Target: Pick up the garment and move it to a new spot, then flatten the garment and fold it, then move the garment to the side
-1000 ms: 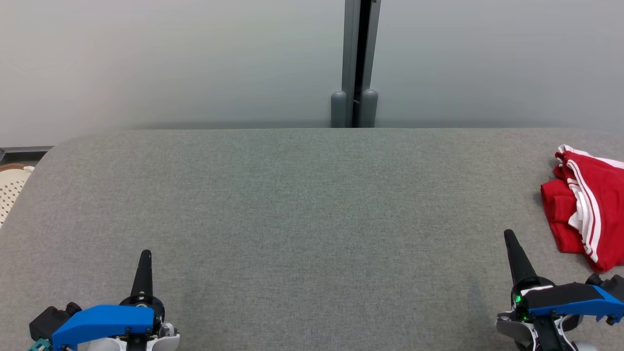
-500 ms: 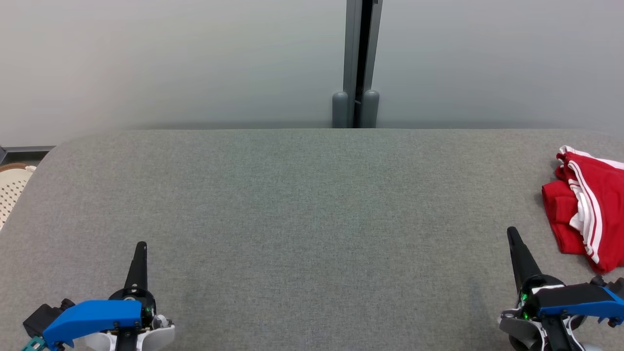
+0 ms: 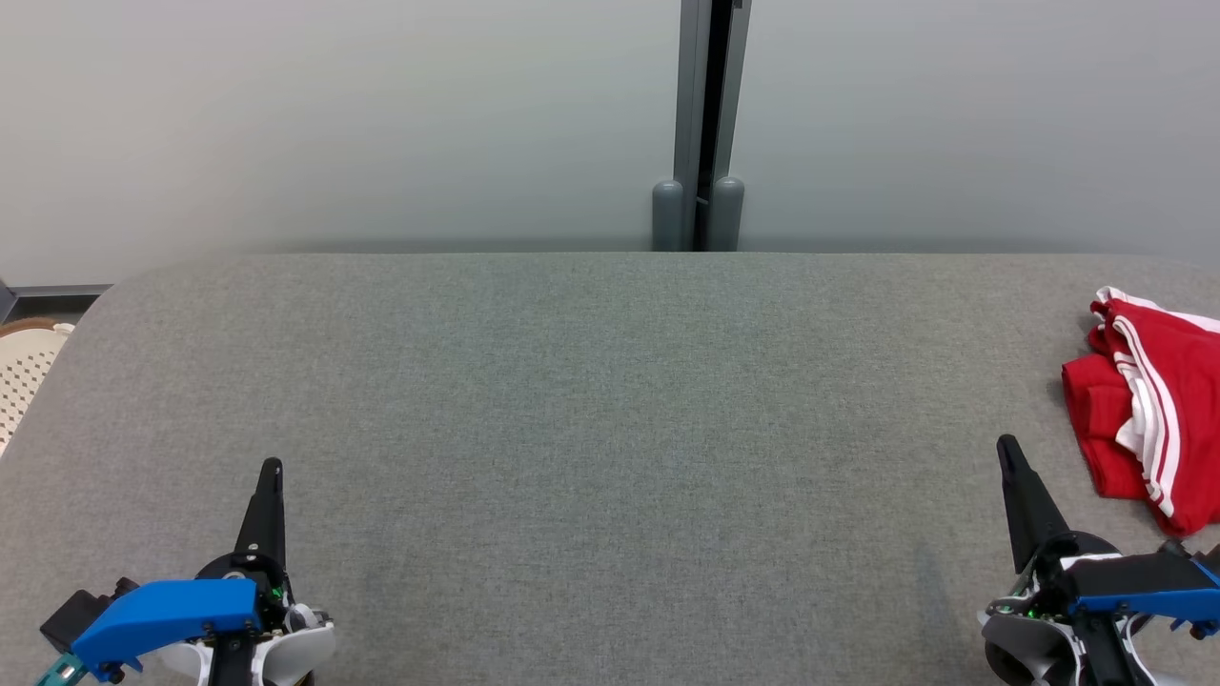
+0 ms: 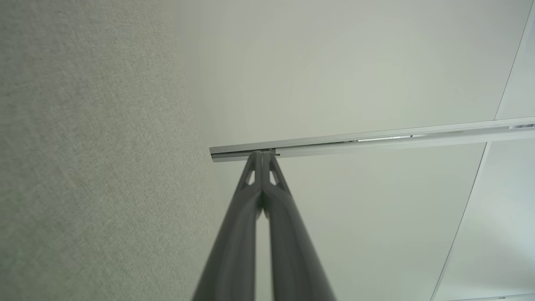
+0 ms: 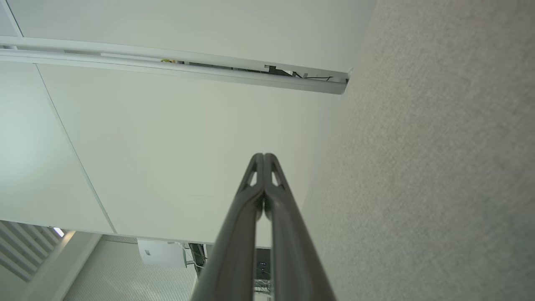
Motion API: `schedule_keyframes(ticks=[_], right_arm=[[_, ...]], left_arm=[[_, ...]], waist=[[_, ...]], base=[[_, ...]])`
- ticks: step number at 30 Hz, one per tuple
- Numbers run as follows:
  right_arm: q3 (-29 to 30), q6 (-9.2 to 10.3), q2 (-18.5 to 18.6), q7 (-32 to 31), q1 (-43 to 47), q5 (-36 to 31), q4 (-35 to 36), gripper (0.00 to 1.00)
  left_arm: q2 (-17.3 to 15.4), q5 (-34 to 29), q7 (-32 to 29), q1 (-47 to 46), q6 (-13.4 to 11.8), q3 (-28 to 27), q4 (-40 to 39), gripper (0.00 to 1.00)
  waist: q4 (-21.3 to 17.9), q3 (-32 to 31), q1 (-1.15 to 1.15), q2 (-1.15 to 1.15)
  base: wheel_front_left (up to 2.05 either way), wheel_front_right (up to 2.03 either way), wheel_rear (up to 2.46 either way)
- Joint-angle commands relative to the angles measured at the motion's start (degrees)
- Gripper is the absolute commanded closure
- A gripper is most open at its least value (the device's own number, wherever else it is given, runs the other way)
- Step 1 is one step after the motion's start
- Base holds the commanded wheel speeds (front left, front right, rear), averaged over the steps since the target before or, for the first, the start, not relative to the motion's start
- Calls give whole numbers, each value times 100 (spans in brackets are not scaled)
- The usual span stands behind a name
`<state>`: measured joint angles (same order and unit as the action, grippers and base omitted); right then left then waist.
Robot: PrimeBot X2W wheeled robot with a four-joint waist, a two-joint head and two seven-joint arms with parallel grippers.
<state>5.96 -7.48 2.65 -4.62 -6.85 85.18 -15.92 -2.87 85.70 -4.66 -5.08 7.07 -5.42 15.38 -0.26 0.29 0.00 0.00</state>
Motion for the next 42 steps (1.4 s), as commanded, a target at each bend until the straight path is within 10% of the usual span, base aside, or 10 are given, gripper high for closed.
schedule_keyframes(ticks=[1,42], right_arm=[[20,-2,35,-50,57,140,66,100],[68,-2,38,-214,99,731,214,100]], left_arm=[[0,114,-43,-113,35,-52,-56,100],[0,679,-211,-144,68,-124,-152,100]], waist=[[3,-1,0,0],[26,-12,0,0]], base=[[0,0,0],[0,0,0]])
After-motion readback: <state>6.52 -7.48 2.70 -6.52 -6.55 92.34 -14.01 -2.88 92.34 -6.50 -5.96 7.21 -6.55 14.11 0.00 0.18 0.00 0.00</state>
